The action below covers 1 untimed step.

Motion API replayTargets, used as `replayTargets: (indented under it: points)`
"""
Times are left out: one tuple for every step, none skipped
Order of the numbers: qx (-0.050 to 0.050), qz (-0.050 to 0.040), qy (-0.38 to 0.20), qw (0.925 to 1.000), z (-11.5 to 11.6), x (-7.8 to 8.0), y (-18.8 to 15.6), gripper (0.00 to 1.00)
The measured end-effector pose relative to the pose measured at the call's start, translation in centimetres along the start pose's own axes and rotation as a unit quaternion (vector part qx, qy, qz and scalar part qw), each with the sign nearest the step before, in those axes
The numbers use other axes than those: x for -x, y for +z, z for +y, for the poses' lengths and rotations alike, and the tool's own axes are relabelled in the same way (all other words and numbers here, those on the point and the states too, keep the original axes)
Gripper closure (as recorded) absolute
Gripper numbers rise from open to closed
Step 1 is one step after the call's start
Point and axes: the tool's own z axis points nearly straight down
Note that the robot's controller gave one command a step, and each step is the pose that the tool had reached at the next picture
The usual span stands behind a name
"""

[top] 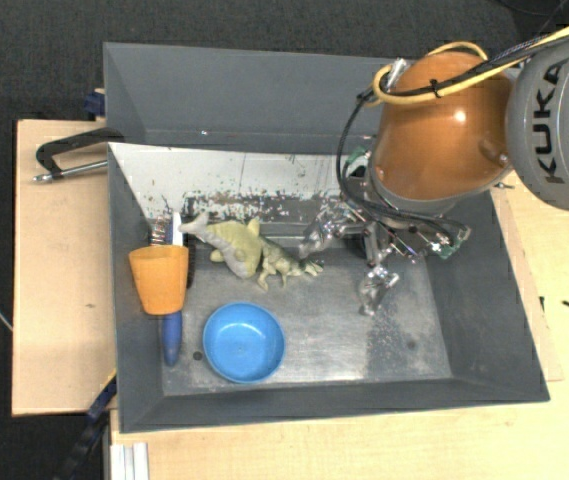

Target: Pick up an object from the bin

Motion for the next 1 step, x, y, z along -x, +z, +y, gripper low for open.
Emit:
replayTargets:
  points:
    - [0.006, 0.0091, 0.007, 0.9999, 1.81, 0.96, 12.60, 0.00]
